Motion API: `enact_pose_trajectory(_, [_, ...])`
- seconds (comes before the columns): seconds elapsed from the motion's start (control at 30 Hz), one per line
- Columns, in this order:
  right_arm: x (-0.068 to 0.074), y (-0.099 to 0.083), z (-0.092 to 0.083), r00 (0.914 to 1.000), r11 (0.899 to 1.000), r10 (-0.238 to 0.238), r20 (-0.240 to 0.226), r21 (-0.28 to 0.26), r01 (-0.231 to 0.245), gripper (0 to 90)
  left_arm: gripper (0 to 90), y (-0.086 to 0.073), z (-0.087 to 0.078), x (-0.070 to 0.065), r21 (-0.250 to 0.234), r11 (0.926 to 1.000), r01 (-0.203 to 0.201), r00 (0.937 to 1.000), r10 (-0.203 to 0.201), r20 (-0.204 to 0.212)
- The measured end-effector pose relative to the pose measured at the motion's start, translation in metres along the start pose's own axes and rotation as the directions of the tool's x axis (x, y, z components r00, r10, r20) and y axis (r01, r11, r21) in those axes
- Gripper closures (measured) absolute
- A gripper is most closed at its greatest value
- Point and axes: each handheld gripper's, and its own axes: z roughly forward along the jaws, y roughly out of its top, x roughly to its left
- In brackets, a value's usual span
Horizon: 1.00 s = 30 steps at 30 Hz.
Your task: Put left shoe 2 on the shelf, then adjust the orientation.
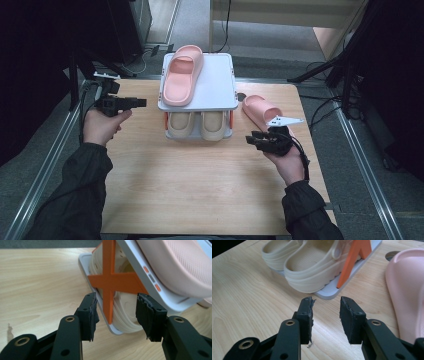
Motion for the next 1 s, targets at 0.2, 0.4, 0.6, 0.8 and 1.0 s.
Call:
enact_pose_trajectory(0.2, [-0.013, 0.0, 0.002, 1.0, 1.0, 0.006, 0.004, 0.013, -0.006, 71.7, 49.5, -0.021, 0.007, -0.005, 0.041, 0.9986, -0.034, 0.9993, 0.035, -0.015])
enact_pose_trajectory(0.4, [-0.025, 0.0, 0.001, 0.9993, 0.999, 0.035, 0.016, 0.018, -0.035, 79.8, 48.6, -0.034, 0.007, -0.006, 0.038, 0.9989, -0.03, 0.9995, 0.029, 0.014])
enact_pose_trajectory(0.6, [-0.039, -0.001, 0.001, 0.9977, 0.998, 0.056, 0.038, 0.011, -0.056, 88.8, 48.1, -0.048, 0.006, -0.008, 0.019, 0.9992, -0.034, 0.999, 0.033, 0.029])
enact_pose_trajectory(0.8, [-0.054, -0.002, 0.004, 0.9941, 0.998, 0.063, 0.088, 0.017, -0.065, 90.0, 47.2, -0.067, 0.007, -0.006, 0.032, 0.9994, -0.011, 0.999, 0.01, 0.045])
enact_pose_trajectory(1.0, [-0.071, -0.002, 0.01, 0.9891, 0.996, 0.082, 0.123, 0.022, -0.085, 90.0, 46.8, -0.08, 0.005, -0.008, 0.033, 0.9992, -0.021, 0.9989, 0.02, 0.044])
